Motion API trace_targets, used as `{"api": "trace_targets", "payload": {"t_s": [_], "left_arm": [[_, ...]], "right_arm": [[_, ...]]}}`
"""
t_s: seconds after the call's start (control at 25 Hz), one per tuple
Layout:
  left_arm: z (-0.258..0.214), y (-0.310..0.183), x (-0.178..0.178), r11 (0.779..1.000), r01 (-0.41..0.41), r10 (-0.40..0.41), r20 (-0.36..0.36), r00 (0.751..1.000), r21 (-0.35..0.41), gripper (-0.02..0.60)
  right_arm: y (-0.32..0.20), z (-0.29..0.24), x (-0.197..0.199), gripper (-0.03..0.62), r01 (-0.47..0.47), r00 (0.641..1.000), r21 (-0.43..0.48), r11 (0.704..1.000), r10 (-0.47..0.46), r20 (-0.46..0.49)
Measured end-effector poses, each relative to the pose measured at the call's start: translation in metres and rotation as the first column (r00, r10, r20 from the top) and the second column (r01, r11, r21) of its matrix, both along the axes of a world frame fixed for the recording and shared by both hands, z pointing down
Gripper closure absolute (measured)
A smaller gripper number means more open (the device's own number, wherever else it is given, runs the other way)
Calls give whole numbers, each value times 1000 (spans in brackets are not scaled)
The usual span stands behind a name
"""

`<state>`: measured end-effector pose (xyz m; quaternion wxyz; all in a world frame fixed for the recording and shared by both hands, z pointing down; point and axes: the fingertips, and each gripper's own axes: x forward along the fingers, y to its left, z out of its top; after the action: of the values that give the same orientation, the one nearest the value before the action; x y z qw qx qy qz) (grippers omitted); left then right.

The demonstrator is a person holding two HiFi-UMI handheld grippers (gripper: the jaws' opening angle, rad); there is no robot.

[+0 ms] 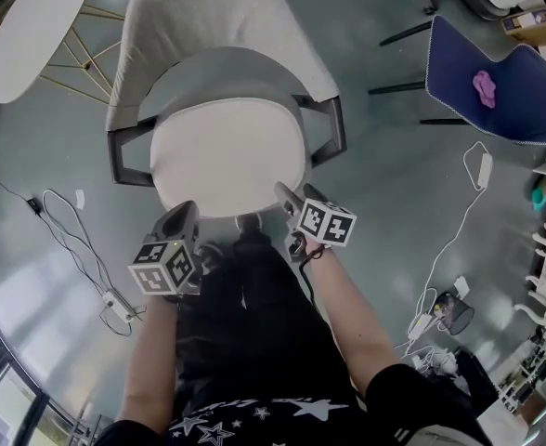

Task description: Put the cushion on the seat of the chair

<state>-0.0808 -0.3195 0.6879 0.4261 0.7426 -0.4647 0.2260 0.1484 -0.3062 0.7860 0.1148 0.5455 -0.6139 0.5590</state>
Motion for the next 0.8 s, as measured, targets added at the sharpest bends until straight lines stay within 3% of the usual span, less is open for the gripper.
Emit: {"api": "trace_targets", "payload": {"t_s": [0.12, 0.44, 0.8], "left_arm": [[5, 11, 2, 1000, 9, -9, -20, 1000, -14, 574], [4, 44, -2, 1000, 14, -13, -82, 997, 17, 574], [-40, 109, -25, 992, -27, 40, -97, 995, 123, 574]], "right_arm": [[4, -6, -8, 241, 40, 999, 44, 998, -39, -11], [17, -22, -29, 332, 71, 996, 143, 987, -62, -68], [58, -94, -42, 565, 26, 986, 325, 945, 28, -163]]}}
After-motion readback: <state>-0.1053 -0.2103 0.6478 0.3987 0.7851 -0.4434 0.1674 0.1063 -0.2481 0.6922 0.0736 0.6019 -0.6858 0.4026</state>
